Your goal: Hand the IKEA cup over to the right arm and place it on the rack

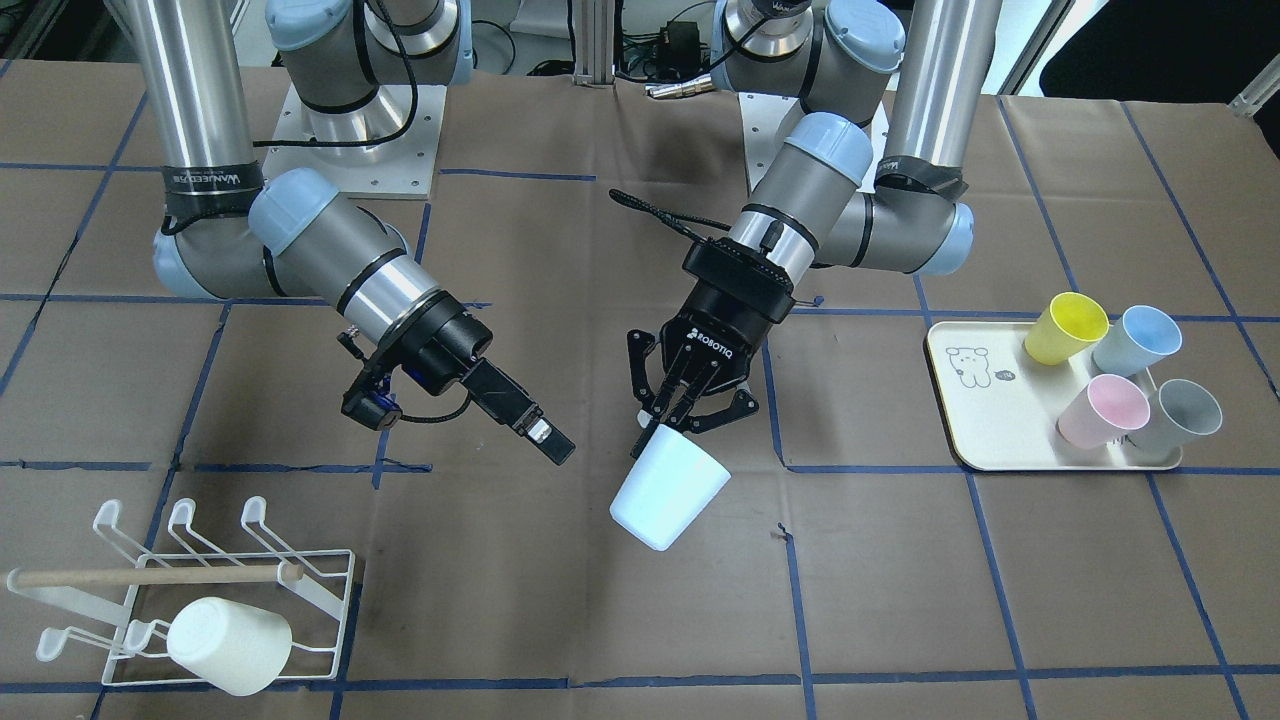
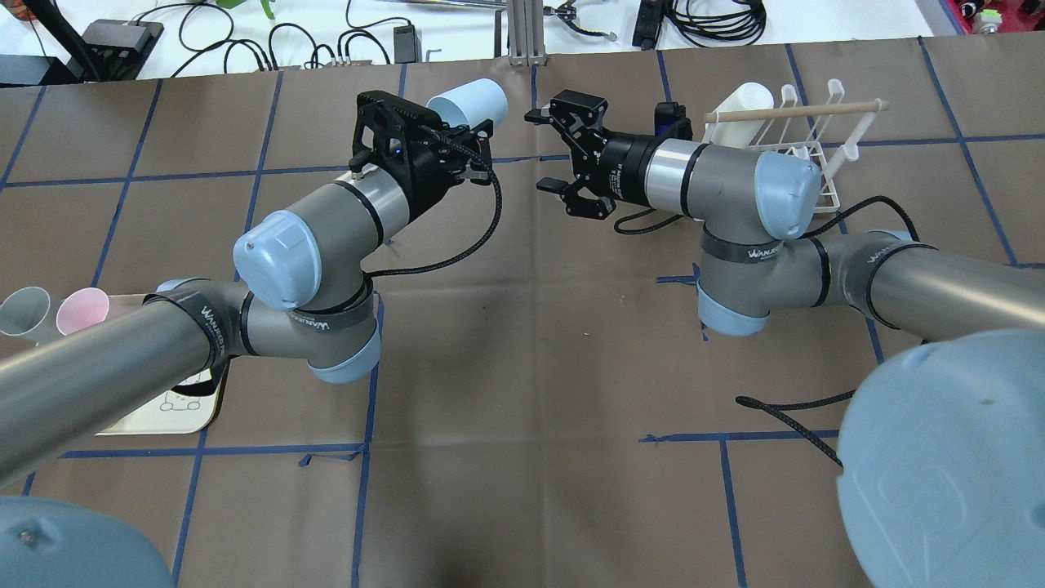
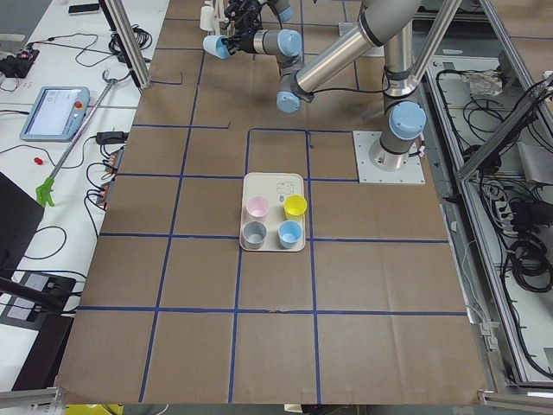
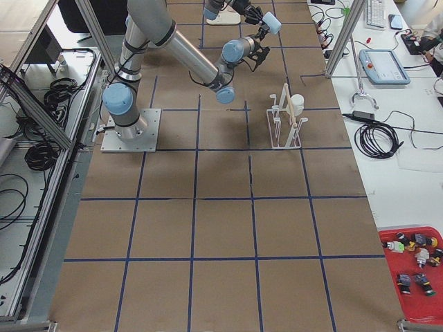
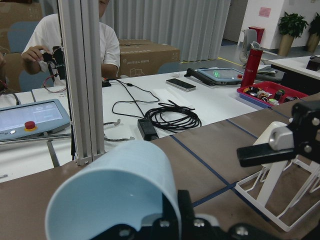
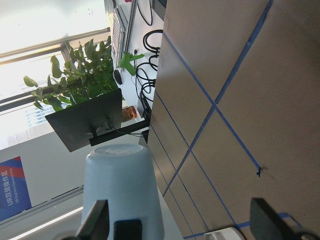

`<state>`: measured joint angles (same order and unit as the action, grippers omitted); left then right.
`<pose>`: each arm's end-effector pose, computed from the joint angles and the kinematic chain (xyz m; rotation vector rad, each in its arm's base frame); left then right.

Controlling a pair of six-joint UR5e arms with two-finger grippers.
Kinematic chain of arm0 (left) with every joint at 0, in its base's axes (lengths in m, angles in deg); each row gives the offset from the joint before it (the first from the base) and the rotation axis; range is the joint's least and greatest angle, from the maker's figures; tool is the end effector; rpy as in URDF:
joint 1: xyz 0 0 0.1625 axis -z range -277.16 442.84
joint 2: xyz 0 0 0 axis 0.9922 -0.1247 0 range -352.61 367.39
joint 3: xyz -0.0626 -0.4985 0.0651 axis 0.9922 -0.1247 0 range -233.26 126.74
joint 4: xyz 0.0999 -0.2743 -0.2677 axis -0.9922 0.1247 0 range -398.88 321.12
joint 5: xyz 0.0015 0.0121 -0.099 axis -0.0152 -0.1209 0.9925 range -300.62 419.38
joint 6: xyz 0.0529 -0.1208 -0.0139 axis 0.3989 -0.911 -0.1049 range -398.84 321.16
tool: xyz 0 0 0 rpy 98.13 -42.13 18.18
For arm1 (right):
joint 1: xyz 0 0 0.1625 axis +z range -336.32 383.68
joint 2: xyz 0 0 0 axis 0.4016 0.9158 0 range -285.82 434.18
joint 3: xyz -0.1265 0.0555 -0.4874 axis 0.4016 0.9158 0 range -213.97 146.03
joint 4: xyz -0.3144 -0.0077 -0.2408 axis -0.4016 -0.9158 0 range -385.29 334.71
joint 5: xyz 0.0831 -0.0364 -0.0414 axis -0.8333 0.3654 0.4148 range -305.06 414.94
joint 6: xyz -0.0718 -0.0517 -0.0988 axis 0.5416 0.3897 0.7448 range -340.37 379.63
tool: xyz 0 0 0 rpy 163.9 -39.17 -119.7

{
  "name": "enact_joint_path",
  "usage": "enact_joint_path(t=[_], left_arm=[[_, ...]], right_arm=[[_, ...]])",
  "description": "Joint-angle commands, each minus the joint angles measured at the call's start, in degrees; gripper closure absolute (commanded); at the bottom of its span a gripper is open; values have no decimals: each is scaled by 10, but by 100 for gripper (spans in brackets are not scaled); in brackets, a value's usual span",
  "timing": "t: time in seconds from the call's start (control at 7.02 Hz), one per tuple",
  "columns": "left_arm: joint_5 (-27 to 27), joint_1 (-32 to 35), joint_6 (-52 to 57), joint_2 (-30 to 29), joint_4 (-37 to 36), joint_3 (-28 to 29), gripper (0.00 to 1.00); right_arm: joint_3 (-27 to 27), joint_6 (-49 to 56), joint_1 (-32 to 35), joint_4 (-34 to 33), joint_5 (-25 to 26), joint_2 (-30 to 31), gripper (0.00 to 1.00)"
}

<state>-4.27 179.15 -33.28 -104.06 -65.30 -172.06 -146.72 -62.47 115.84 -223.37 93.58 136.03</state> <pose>-0.2540 -0.5480 0.3906 -0.5836 -2.2386 1.4869 0.2592 -0.5885 0.3587 0.8196 1.7350 -0.1516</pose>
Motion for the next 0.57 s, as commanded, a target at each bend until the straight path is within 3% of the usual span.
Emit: enact_joint_path(t=[0.0, 0.43], left_arm=[[0, 1, 0, 0, 1, 0, 100], [0, 3, -1, -2, 1, 0, 100]], right_arm=[[22, 0, -15, 26, -30, -4, 1], [53, -18, -8, 25, 12, -6, 2]])
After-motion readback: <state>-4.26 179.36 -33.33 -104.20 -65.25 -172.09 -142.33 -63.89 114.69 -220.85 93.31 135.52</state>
